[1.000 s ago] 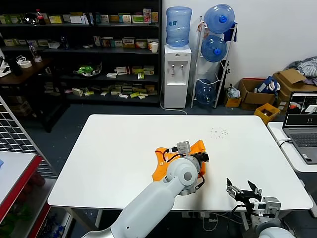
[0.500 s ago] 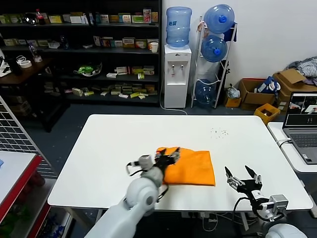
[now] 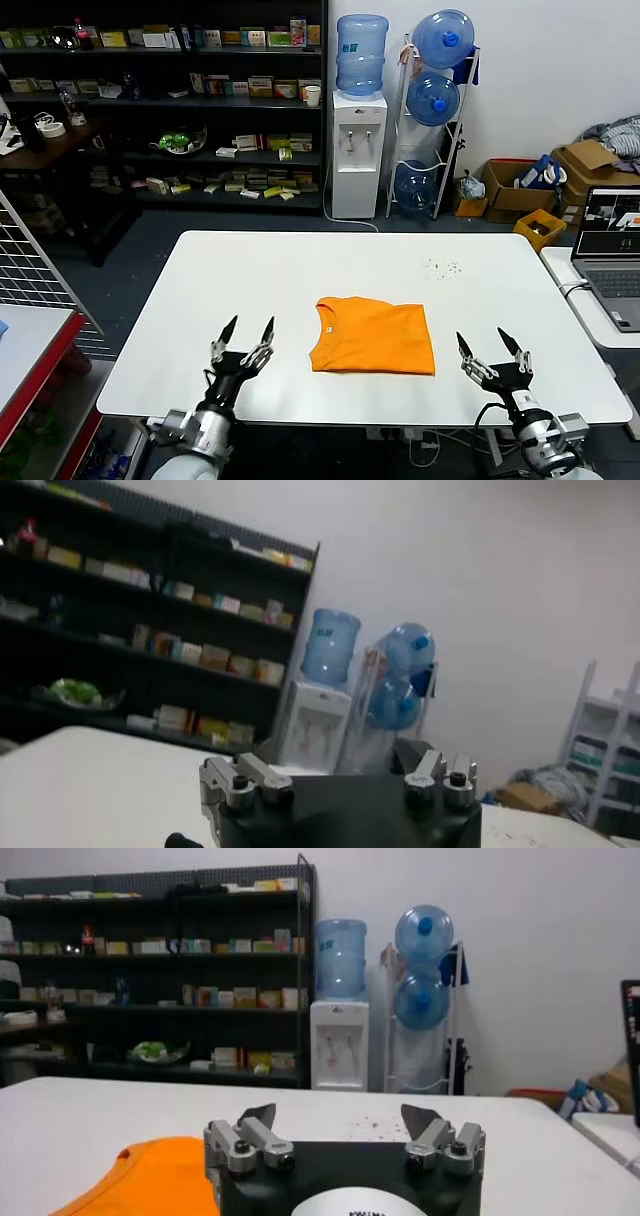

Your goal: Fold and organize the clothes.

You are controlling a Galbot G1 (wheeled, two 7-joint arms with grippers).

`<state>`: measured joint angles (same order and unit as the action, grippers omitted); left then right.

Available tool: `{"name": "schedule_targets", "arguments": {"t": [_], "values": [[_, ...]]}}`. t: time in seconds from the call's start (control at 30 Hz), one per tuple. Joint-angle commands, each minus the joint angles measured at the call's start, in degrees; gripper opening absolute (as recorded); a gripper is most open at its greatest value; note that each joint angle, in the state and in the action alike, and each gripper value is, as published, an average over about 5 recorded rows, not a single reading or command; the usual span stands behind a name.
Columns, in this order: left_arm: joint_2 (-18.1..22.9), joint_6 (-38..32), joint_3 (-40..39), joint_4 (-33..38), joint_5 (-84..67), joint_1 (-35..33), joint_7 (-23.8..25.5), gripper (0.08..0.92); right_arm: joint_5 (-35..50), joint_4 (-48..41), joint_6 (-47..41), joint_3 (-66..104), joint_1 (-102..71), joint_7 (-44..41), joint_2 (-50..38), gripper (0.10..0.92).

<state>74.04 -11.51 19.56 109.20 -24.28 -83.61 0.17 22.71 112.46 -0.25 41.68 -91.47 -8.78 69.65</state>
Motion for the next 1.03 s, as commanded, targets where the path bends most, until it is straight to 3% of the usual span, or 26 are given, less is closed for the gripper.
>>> {"name": "schedule_targets", "arguments": {"t": [0.03,0.47,1.03], "values": [[6.33,-22.3,11.24,1.56,8.46,-15.79,13.69,0.823,-10.18,-1.54,18.91,2.77,-5.75,-2.92,7.42,0.823],[9.69,-25.53,11.69,-0.23,10.15,-17.23,14.36,0.823,-16.68,-1.34,23.87,3.28,-5.13,-4.26,16.85,0.823],[11.14,-25.35,11.72,-0.28,10.72,-17.24,13.09,0.823,-17.07,-1.59,22.93,2.29,-3.98,-4.72,18.47,0.823]]}}
